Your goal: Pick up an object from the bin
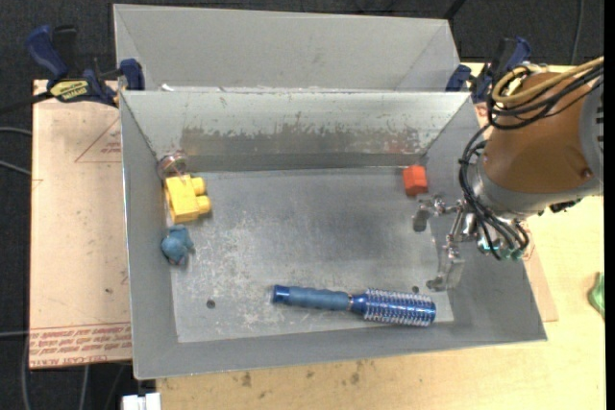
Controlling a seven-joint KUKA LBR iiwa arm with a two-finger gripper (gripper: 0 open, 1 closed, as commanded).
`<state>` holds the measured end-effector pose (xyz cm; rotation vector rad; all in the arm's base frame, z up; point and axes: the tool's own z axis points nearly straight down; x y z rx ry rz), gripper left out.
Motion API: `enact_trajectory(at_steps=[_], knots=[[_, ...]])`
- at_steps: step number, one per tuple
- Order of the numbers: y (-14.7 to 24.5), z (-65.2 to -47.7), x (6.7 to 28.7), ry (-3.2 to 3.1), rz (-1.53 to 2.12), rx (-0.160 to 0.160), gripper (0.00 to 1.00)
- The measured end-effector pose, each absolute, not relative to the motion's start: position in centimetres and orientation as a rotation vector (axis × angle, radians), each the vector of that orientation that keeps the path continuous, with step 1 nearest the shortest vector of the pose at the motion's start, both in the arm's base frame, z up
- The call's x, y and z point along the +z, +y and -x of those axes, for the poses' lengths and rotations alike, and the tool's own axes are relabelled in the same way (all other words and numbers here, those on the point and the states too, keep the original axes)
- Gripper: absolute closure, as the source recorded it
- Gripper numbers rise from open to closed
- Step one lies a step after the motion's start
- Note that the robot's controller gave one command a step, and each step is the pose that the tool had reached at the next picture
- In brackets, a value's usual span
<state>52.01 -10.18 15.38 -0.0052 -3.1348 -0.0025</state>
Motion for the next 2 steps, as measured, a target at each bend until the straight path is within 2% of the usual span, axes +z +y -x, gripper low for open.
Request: enact_trajectory(at_steps=[1,2], knots=[[-2.2,-48.6,13.1,-3.132,-0.187,-0.007,0.00],[-1.1,-48.7,7.0,-3.150,-0.254,0.001,0.00]])
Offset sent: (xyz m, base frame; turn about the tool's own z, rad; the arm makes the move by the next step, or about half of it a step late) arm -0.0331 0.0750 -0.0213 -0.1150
